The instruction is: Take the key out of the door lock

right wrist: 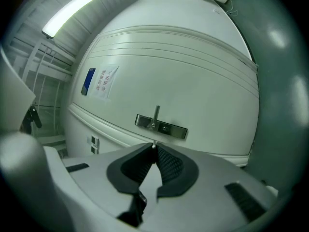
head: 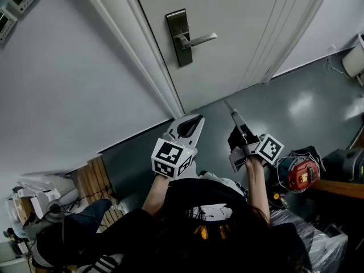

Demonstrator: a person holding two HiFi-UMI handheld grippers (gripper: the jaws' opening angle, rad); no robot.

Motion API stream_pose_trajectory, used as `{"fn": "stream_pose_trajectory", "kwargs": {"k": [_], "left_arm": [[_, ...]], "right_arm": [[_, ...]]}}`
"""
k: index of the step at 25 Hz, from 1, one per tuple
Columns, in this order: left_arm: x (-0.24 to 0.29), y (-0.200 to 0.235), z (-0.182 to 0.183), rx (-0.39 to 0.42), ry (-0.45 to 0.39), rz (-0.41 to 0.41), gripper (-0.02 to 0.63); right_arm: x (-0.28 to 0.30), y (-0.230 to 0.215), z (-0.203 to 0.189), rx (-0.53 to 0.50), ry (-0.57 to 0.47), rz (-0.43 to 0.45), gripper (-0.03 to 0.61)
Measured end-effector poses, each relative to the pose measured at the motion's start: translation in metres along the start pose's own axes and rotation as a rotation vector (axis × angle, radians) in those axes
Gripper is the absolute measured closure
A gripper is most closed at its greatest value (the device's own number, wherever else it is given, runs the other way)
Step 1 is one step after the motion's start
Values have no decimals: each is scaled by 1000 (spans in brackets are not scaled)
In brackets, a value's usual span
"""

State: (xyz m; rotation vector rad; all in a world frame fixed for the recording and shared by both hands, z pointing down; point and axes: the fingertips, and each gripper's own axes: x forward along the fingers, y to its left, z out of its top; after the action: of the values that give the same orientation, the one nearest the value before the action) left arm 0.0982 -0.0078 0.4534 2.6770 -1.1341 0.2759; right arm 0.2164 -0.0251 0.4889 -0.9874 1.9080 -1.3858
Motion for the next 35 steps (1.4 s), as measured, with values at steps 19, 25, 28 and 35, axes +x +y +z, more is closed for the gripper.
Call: {"fn": "stream_pose_trajectory", "kwargs": {"k": [19, 25, 28, 35], "left_arm": [[-68, -32, -23, -16, -16, 134, 604], [-78, -48, -30, -18, -13, 130, 604], [-82, -55, -35, -17, -9, 126, 604], [-89, -61, -44, -21, 4, 127, 604]], "right_arm": [[-33, 40, -60, -77, 135, 107, 557], [-47, 46, -72, -80, 148, 117, 557], [-53, 47, -78, -86, 152, 121, 558], [-57, 47, -83, -84, 154, 118, 557]]}}
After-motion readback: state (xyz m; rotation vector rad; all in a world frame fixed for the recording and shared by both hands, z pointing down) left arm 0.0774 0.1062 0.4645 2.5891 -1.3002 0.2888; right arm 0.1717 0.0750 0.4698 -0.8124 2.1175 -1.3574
